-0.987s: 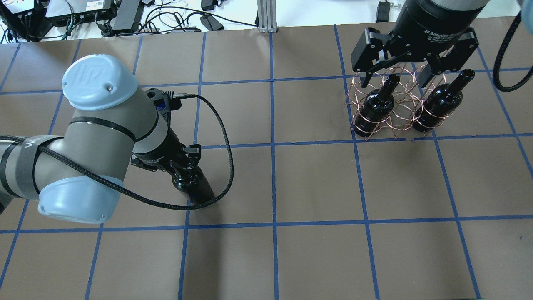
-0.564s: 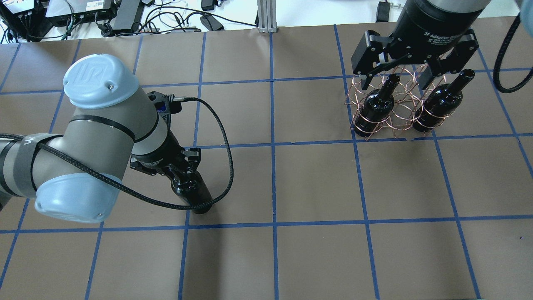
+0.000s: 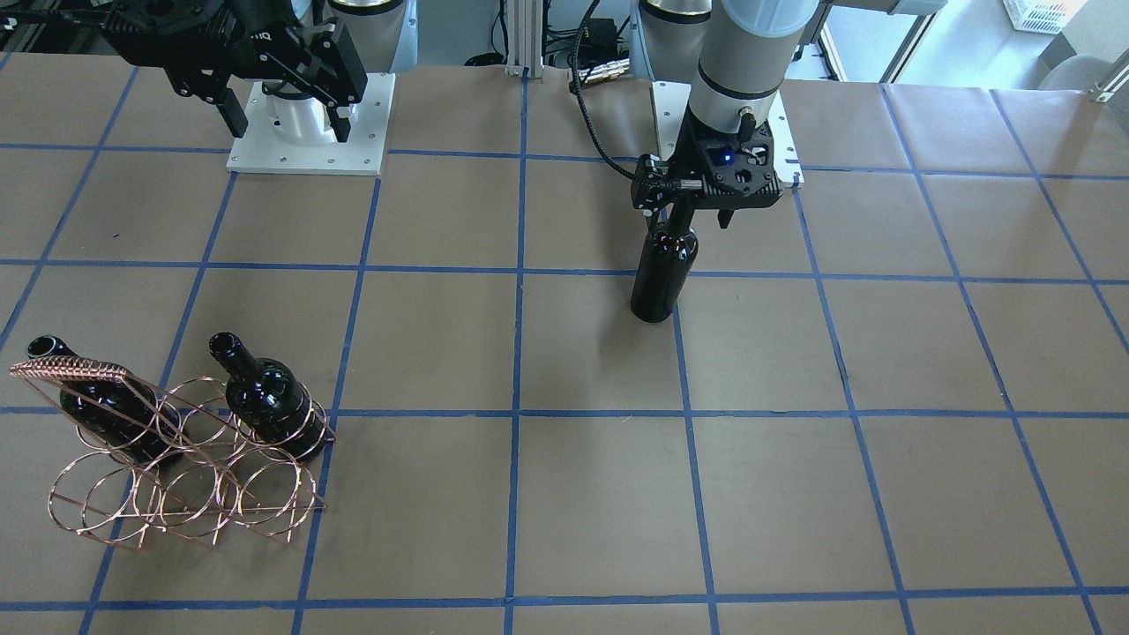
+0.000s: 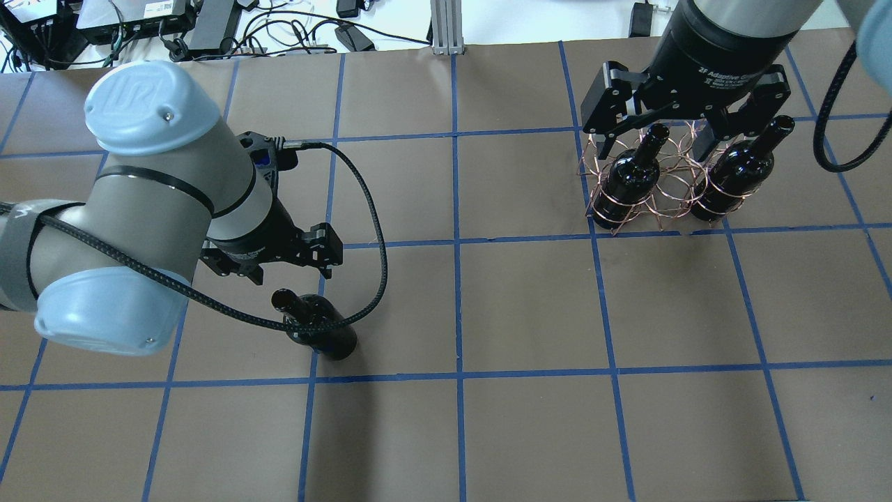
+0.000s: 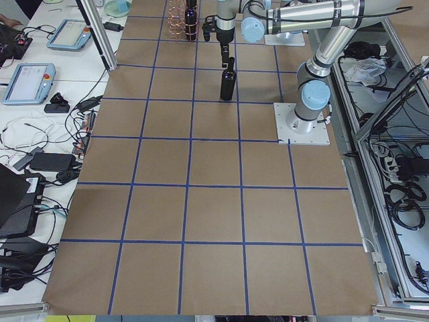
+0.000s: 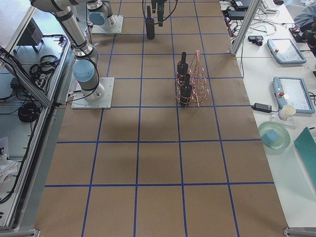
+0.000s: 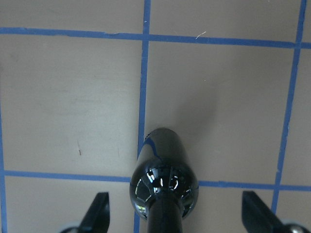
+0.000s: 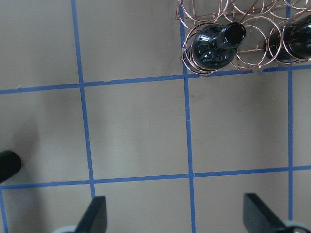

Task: Place wine into wine basket
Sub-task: 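Retract the left arm while the right gripper leaves the rack toward the bottle, then move the right gripper over the standing bottle and lower it, then close the right gripper around the standing bottle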

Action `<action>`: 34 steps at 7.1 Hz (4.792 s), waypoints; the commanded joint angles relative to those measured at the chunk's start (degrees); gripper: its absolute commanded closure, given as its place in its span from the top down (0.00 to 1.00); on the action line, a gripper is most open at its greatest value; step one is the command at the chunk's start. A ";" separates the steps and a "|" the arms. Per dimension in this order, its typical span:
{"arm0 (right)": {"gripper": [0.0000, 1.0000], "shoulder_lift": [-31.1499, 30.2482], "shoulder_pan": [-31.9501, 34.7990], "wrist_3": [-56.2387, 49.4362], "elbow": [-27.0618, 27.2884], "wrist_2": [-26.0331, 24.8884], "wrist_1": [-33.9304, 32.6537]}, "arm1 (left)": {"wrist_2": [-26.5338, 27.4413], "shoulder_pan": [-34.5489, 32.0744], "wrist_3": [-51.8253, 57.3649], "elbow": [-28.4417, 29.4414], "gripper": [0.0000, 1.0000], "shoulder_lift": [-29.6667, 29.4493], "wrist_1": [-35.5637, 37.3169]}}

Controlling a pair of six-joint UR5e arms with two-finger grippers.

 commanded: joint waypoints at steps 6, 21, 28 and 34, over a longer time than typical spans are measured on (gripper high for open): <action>1.00 3.96 9.58 15.44 -0.55 8.77 -4.30 | 0.15 23.61 25.89 18.23 1.00 -3.89 -14.07; 1.00 22.32 33.60 50.04 -8.90 3.68 -19.14 | 0.24 30.04 34.35 17.70 1.00 -5.92 -11.43; 0.91 30.18 40.74 46.03 -9.44 -0.90 -19.90 | -0.28 31.53 34.43 17.44 1.00 -6.19 -11.52; 0.00 28.51 40.57 44.45 -8.64 -0.99 -20.16 | -0.28 31.53 34.43 17.44 1.00 -6.36 -11.43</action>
